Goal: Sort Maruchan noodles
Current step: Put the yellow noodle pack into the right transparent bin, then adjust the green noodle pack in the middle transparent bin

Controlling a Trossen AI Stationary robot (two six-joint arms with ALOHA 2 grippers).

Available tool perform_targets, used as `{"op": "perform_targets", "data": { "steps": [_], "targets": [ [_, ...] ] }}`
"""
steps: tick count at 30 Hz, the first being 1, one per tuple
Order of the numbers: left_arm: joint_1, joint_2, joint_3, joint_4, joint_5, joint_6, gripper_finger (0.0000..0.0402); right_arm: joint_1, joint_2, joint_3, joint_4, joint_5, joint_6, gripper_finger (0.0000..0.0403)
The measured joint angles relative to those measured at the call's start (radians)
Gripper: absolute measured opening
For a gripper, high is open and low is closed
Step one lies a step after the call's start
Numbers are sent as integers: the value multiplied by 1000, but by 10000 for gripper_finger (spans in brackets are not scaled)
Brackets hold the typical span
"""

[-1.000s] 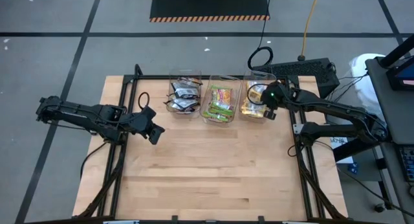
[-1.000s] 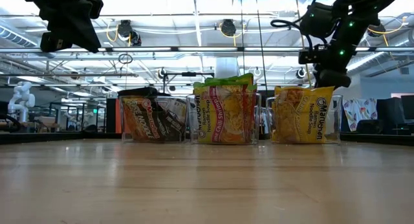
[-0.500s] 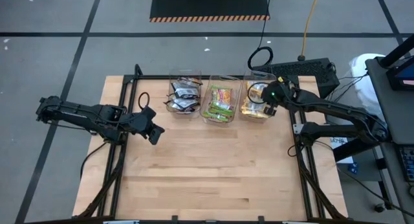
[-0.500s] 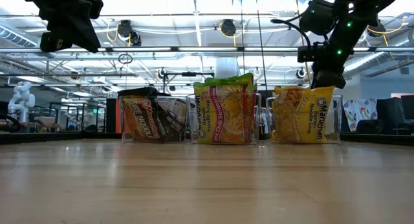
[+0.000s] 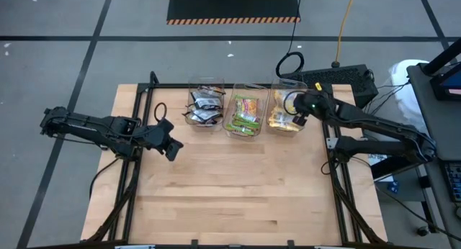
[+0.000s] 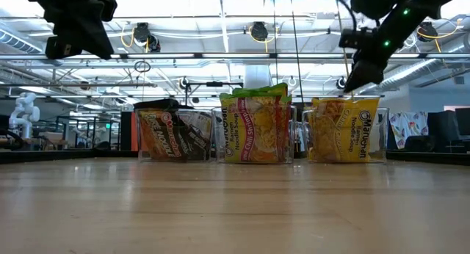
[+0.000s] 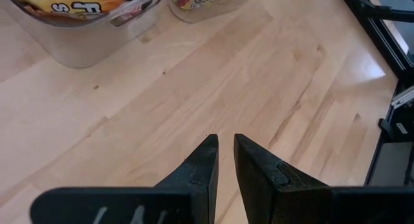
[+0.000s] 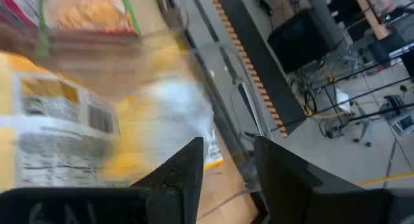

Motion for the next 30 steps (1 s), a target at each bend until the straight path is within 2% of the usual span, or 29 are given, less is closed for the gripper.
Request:
{"op": "perform_targets", "data": {
  "steps": [7,13,19,22,27,30],
  "targets": [
    [0,0,0,0,15,4,56,54,-85,0,-4,0,39,133],
    [1,2,0,7,15,93,56,108,-125,0,0,-7,123,132],
    [9,2,0,121,-39,186,56,150,-142,0,23,-159,161,132],
    [38,17,0,211,-43,310,56,166,-145,0,50,-218,177,132],
    [99,84,1,341,-42,571,56,186,-145,0,62,-214,176,132],
    [158,145,1,419,-42,673,56,193,-145,0,66,-214,176,132]
  ]
}}
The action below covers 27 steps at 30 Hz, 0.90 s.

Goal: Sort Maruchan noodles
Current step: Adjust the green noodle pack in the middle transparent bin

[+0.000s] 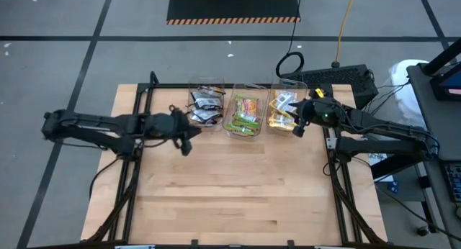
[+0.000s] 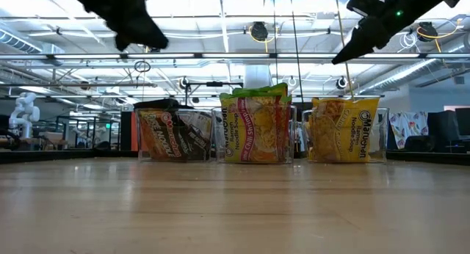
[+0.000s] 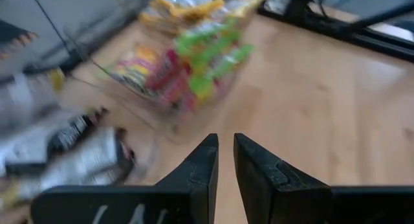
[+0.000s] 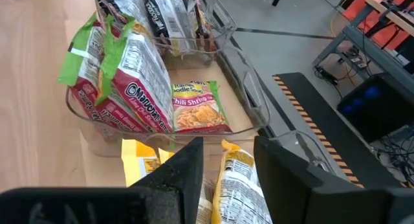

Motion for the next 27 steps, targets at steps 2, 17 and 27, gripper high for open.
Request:
{"op": "perform_targets", "data": {
  "steps": [2,17,27],
  "targets": [
    [49,44,0,56,4,43,56,1,0,0,1,0,-1,132],
    [376,428,502,-67,248,315,56,0,0,0,2,-1,-3,132],
    [484,850,1053,-417,509,473,56,0,0,0,2,-1,-10,132]
  ]
}}
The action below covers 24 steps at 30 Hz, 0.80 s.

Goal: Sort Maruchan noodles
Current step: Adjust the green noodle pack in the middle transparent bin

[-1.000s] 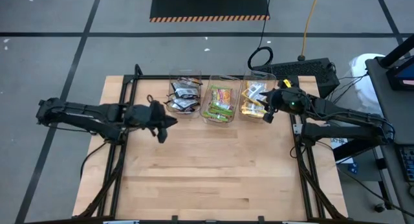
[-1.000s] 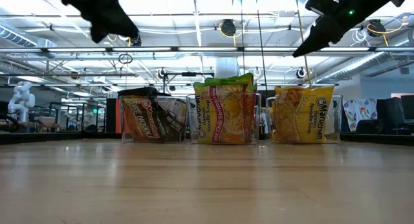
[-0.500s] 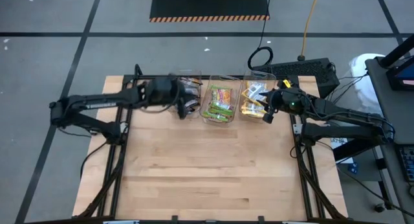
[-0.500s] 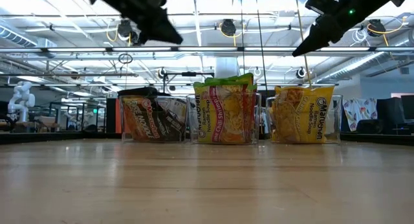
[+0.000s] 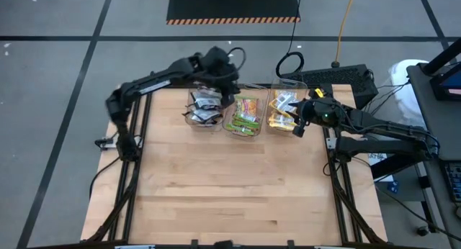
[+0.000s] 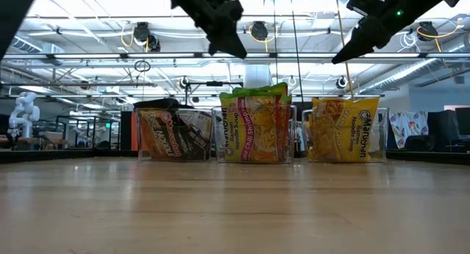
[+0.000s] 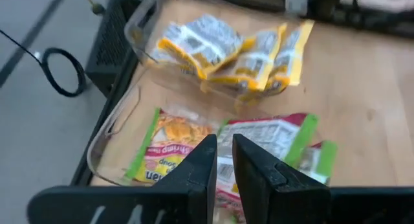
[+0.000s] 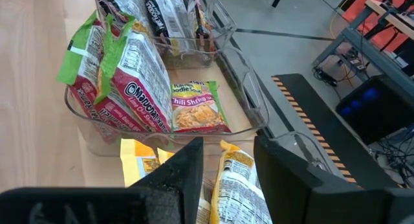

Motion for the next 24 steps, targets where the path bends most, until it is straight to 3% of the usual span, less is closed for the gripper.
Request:
{"op": "perform_targets", "data": {
  "steps": [4,11,14,20,24],
  "targets": [
    [18,149,215,-175,2,84,56,0,0,0,0,0,-26,132],
    [52,359,531,-351,4,37,56,0,0,0,0,0,-42,132],
    [66,376,528,-273,25,-8,56,-1,0,0,0,0,-53,132],
    [70,388,528,-104,198,-117,56,-1,0,0,-1,0,-54,132],
    [41,388,528,-88,222,-125,56,-1,0,0,-1,0,-54,132]
  ]
}}
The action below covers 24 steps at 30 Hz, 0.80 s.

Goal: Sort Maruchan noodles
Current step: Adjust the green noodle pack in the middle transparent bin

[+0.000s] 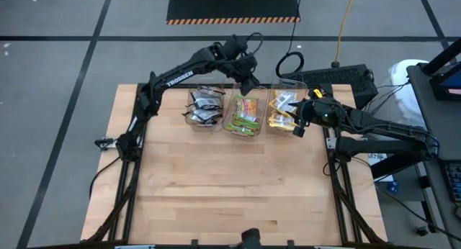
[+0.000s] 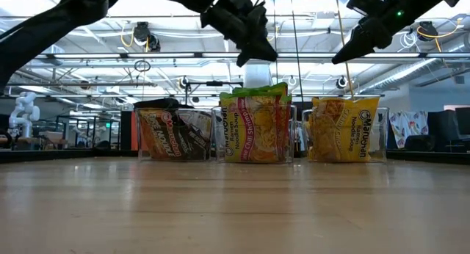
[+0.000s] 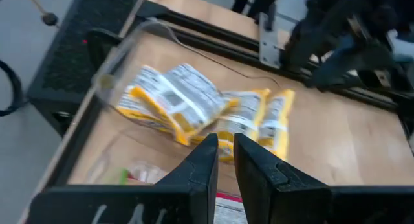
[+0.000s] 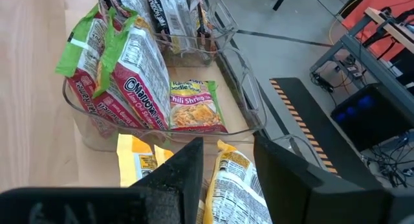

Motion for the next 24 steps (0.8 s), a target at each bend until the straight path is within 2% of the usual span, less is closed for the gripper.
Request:
{"op": "perform_targets", "data": {
  "steps": [10,24],
  "targets": [
    [-87,58,-2,-111,-27,130,56,0,0,0,0,-1,11,132],
    [-34,182,-2,-175,-252,277,56,0,0,0,-7,-79,46,132]
  ]
}}
